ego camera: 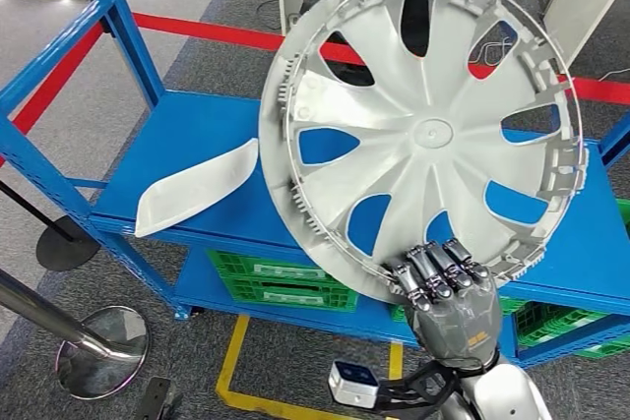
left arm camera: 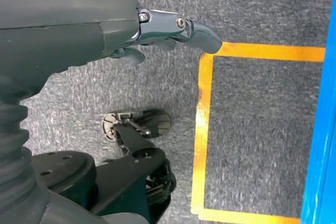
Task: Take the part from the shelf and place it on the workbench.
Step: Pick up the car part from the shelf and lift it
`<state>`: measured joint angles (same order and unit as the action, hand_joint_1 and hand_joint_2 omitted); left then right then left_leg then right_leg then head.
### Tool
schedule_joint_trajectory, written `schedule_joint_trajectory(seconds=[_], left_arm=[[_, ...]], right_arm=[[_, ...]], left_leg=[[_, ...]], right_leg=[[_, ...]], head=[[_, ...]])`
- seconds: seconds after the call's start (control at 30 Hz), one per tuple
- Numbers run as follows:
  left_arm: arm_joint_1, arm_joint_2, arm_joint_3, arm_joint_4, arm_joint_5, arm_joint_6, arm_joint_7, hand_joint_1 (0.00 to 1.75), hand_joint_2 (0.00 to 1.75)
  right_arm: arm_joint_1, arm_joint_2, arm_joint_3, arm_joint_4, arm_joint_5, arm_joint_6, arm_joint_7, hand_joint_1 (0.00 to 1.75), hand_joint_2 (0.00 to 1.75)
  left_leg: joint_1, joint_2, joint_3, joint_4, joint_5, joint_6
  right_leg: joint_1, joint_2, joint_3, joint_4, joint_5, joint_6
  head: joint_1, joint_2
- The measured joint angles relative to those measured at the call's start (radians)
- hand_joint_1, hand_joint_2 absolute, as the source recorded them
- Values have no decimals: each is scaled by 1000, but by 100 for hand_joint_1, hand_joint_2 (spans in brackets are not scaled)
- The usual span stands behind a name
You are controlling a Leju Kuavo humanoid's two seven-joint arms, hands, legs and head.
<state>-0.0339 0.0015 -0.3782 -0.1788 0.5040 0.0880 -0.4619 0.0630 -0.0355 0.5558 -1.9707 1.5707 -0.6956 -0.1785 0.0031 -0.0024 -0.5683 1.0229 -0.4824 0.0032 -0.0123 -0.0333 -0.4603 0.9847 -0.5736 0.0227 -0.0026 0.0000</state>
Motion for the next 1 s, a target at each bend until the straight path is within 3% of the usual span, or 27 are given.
schedule_joint_trajectory(seconds=[0.37,0.57,0.7,0.83,0.93,1.0], left_arm=[[0,0,6,1,3,-5,-20,0,175],[0,0,11,1,19,-5,-26,0,175],[0,0,16,1,21,9,-32,0,175],[0,2,16,1,20,17,-33,0,175],[0,3,17,1,20,18,-34,0,175],[-1,1,17,1,20,18,-35,0,175]], right_arm=[[-17,-4,28,-42,-35,1,-4,175,175],[17,-1,25,0,-353,1,-222,175,175],[41,1,22,45,-469,1,-257,175,175],[53,1,17,70,-489,1,-256,175,175],[56,1,17,78,-489,1,-258,175,175],[57,1,16,81,-489,1,-258,175,175]], left_leg=[[0,0,0,0,0,0],[-3,0,0,1,0,0],[-6,0,0,2,-2,3],[-13,0,-1,4,-6,10],[-9,0,11,-15,0,23],[-2,-1,24,-32,5,33]], right_leg=[[0,0,0,0,0,0],[-3,0,0,-1,0,0],[-7,0,-1,-1,0,2],[-14,0,-1,-3,2,8],[-15,4,-2,-2,-6,17],[-13,18,-41,70,-43,19]], head=[[0,0],[0,0],[0,0],[0,0],[1,0],[5,0]])
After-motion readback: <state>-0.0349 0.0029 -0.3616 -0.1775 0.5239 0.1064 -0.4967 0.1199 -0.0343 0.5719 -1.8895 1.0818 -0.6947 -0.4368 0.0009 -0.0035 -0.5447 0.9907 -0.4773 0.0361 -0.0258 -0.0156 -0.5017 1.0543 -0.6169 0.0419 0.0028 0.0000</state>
